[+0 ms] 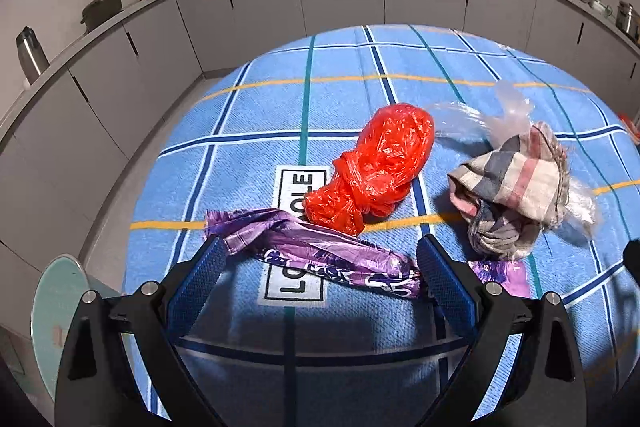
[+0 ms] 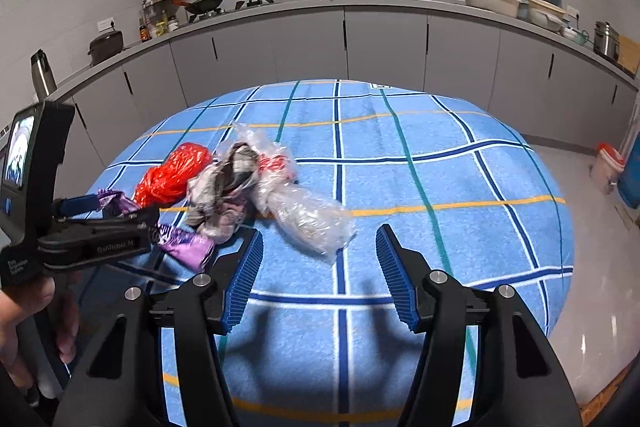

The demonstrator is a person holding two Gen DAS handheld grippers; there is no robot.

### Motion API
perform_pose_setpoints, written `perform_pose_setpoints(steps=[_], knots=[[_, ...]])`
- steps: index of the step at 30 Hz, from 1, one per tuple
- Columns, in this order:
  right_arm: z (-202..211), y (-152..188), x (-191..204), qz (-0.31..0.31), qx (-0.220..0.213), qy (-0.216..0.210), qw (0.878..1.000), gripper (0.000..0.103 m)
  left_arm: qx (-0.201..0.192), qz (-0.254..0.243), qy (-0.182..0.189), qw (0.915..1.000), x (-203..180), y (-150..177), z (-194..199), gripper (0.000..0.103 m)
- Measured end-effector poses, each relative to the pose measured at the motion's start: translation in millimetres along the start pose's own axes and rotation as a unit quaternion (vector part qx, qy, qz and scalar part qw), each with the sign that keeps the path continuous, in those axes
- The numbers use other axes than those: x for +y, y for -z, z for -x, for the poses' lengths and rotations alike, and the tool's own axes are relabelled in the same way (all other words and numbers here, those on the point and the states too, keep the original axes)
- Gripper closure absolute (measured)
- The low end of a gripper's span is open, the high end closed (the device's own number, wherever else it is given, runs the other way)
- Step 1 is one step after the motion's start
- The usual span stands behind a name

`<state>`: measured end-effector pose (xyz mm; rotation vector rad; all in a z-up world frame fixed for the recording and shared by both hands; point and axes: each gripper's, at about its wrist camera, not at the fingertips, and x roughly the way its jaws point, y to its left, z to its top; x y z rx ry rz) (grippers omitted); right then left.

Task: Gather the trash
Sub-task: 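Move both open tools back toward the purple wrapper and red bag, then grasp the purple wrapper with the left tool while the right tool grasps the clear bag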

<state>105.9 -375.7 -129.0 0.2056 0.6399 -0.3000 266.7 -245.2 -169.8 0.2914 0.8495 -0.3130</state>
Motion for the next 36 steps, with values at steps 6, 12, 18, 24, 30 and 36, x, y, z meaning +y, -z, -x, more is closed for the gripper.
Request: perform_pose_setpoints(steps=[6,12,18,24,30,36], knots=[[-25,-16,-4,0.014,0.037,-0.011,0.999,0.044,0.013,-0.018,0.003,0.9998,-3,6,-5,0.009],[-57,-20,-4,0.019,0.093,-0.051,0.994,0.066,0.016,-0.019,0.012,0.9996,-3,7,-8,0.009],[-40,-11,3,0.029,0.089,-0.06,0.994,0.092,0.012,-0.015,0.023,0.9996,0,11,-1,0.009],[-6,6,-18,-0.009,0.065,-0.015,0.998,0.094,0.013,-0.007,0.032,0.9994,2,17,7,0.009],[12,23,-32,-0.031,0.054,0.005,0.998,0.094,0.022,-0.02,0.018,0.9994,-12,19,3,0.011],[26,31,-29,-0.044,0.035,-0.007,0.998,0.094,0.025,-0.04,0.036,0.9982,-24,25,6,0.058]])
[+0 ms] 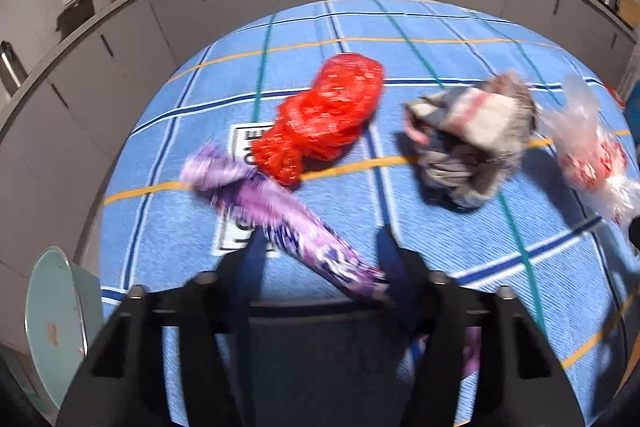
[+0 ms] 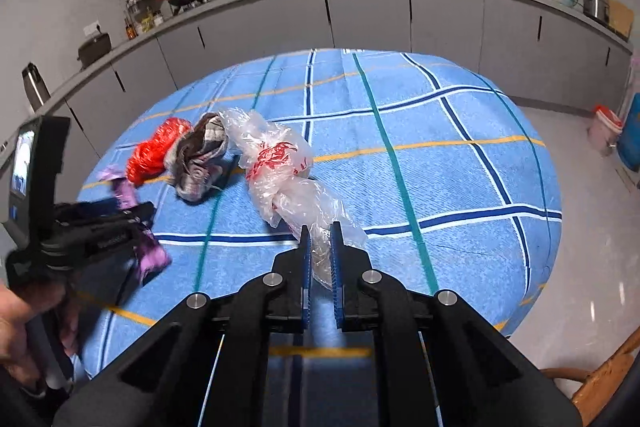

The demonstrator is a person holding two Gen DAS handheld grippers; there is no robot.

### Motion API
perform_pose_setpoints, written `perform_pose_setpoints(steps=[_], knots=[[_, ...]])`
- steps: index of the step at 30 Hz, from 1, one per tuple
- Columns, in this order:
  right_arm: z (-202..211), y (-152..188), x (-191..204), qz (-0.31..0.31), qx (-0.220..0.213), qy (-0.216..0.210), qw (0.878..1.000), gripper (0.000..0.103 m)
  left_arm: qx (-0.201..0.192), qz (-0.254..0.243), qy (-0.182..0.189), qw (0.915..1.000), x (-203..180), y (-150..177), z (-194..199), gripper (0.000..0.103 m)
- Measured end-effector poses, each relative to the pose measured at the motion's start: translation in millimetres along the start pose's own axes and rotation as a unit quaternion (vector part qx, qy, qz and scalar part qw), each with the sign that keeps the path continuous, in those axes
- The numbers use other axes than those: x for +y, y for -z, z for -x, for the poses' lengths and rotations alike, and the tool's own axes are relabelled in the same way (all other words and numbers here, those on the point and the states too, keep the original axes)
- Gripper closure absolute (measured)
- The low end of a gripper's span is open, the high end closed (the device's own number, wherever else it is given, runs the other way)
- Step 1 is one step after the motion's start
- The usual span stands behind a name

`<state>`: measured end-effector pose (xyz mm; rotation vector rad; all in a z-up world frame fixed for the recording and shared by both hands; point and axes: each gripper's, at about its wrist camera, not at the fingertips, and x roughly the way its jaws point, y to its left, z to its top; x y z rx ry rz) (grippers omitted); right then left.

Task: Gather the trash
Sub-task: 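Grasp the purple wrapper with the left tool while the right tool grasps the clear bag, then carry the purple wrapper and clear bag over the teal bin with both tools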

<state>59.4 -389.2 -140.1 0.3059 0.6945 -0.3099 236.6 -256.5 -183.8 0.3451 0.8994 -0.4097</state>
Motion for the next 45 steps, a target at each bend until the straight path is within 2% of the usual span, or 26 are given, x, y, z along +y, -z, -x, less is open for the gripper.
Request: perform_pose_setpoints(steps=[3,6,13,19,36,45], knots=[[9,-1,5,0.002,-0.016,0.002,1.0,0.094,0.001,-0.003,0.015,0.9999,-2,5,5,0.082],[21,-3,4,-0.004,-0.032,0.001,0.999,0.094,-0.003,-0.01,0.022,0.9997,1,11,13,0.085],[46,-4,10,-0.003,-0.064,-0.013,0.998,0.094,-0.034,0.003,0.031,0.9989,24,23,51,0.086],[64,-10,20,-0.001,-0.09,-0.021,0.996,0.094,-0.06,0.012,0.025,0.9978,44,32,82,0.086],[62,-14,93,0.057,-0.082,-0.078,0.992,0.094,-0.092,0.071,-0.022,0.993,107,55,119,0.086],[52,-14,146,0.097,-0.073,-0.11,0.986,0.094,-0.093,0.102,-0.039,0.9896,147,71,129,0.086]])
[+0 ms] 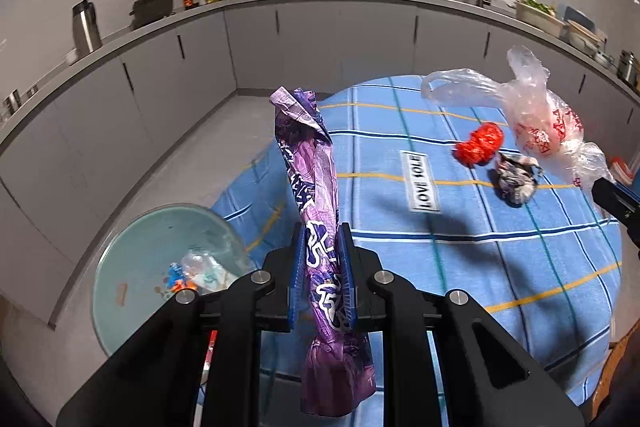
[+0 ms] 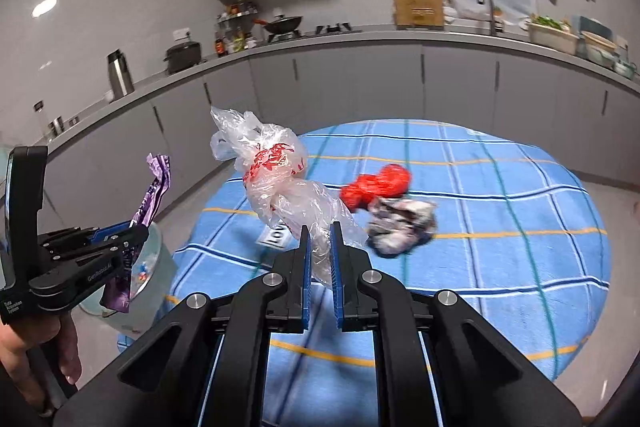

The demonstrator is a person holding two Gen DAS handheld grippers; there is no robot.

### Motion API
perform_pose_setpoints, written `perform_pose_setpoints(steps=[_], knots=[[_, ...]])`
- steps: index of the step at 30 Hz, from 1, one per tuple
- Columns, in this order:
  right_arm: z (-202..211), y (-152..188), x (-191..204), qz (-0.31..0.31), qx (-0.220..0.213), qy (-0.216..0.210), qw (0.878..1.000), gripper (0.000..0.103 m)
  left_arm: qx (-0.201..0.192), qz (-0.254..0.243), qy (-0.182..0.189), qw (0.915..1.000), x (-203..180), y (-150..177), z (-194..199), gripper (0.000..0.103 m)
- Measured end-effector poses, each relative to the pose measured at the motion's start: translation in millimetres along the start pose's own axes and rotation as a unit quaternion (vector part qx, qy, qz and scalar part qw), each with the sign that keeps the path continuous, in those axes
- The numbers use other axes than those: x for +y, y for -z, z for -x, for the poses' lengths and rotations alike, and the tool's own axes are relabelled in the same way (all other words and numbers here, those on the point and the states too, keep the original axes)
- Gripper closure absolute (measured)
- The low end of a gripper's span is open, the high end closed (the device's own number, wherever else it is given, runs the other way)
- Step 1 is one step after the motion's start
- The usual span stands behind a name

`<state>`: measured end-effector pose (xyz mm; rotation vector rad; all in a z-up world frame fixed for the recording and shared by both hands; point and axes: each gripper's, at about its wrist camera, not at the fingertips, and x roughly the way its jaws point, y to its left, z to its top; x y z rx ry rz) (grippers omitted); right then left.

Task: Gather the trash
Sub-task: 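Carry the purple wrapper and clear bag over the teal bin with both tools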

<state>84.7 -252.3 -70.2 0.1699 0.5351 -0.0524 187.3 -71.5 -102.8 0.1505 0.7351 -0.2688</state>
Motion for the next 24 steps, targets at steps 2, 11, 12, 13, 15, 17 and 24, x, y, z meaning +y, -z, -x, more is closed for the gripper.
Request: perform_pose_setpoints(steps=[2,11,12,13,15,17,24], knots=[[-6,-3,12,0.009,0.003,-0.009,1.0,0.094,0.0,0.007,-0.006,1.0,11,2,1,0.086],[-28,-10,63,0.049,0.014,-0.051,0.997,0.094,0.003,0.044,-0.042,0.9982,65,10,8,0.086],[-30,-9,69,0.053,0.015,-0.055,0.997,0.094,0.003,0.046,-0.045,0.9979,68,11,8,0.086],[-33,-10,74,0.057,0.016,-0.06,0.996,0.094,0.004,0.05,-0.049,0.9976,74,12,9,0.086],[-37,-12,84,0.064,0.018,-0.067,0.996,0.094,0.005,0.057,-0.055,0.9968,84,14,10,0.086],[-40,-13,94,0.072,0.02,-0.074,0.994,0.094,0.007,0.061,-0.06,0.9963,91,16,10,0.086],[-51,-9,123,0.097,0.031,-0.097,0.99,0.093,0.015,0.077,-0.073,0.9943,111,24,9,0.086]])
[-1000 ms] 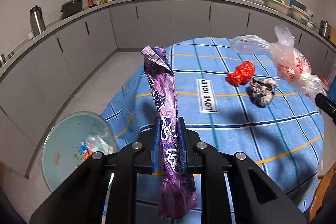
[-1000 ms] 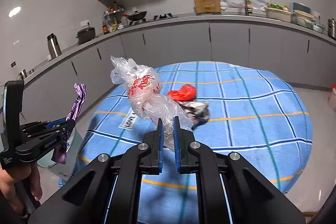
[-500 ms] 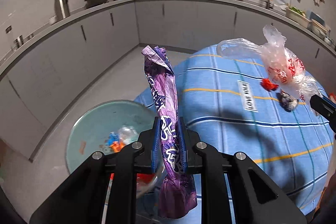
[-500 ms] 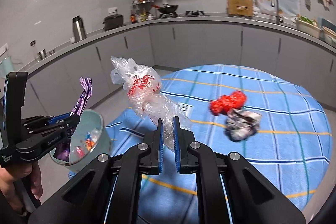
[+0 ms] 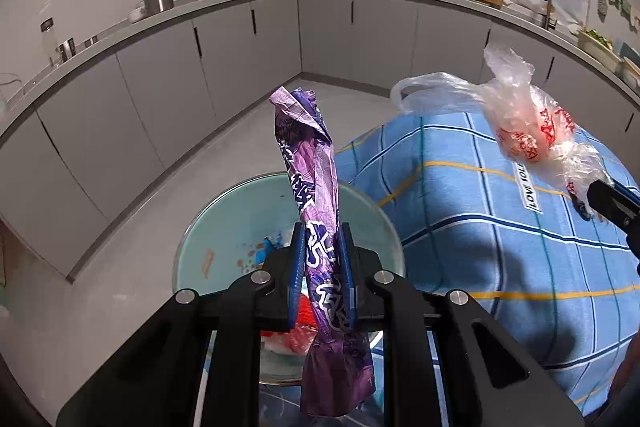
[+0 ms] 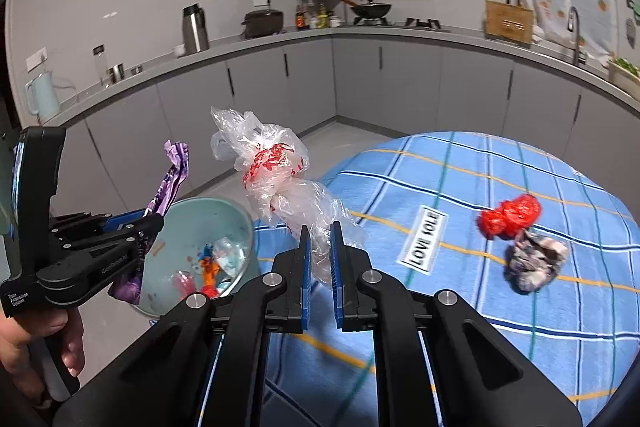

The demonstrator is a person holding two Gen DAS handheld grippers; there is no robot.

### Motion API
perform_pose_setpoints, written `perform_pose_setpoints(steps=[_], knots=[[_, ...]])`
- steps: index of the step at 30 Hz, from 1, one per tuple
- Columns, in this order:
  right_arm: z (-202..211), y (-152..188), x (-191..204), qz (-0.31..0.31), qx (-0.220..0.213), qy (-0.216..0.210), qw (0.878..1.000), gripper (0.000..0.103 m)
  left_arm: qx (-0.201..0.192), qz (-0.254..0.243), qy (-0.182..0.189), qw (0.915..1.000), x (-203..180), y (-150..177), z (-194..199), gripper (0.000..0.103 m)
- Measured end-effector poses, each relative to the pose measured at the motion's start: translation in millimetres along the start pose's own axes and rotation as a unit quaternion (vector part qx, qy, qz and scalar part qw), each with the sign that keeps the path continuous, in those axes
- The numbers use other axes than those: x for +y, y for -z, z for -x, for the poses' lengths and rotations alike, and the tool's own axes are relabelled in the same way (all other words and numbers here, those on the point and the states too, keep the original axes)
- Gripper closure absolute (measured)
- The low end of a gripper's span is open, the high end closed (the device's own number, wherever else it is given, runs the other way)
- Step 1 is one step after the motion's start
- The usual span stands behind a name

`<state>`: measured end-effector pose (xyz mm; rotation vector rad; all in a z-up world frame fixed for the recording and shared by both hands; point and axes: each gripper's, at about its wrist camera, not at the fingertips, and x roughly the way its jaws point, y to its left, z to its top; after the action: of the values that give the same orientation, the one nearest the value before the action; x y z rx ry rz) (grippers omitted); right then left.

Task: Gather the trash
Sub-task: 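Carry the purple wrapper and clear bag over the teal bin with both tools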

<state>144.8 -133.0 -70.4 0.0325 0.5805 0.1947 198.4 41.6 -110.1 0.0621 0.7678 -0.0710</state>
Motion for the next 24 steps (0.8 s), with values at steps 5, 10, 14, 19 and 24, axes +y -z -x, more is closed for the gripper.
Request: perform_pose_setpoints(steps=[5,10,14,19,24], knots=[[-15,-1,19,0.014,0.01,-0.018,1.0,0.093,0.005,0.012,-0.01,0.9999,17,4,-5,0.086],[-31,-3,34,0.027,0.021,-0.033,0.999,0.093,0.016,0.021,-0.015,0.9995,30,11,-13,0.086],[-44,-5,48,0.039,0.032,-0.042,0.998,0.093,0.025,0.028,-0.019,0.9991,40,14,-20,0.086],[-58,-5,63,0.054,0.042,-0.051,0.996,0.093,0.033,0.038,-0.024,0.9984,51,18,-28,0.086],[-74,-3,78,0.07,0.057,-0.057,0.994,0.093,0.048,0.045,-0.024,0.9976,58,23,-41,0.085]])
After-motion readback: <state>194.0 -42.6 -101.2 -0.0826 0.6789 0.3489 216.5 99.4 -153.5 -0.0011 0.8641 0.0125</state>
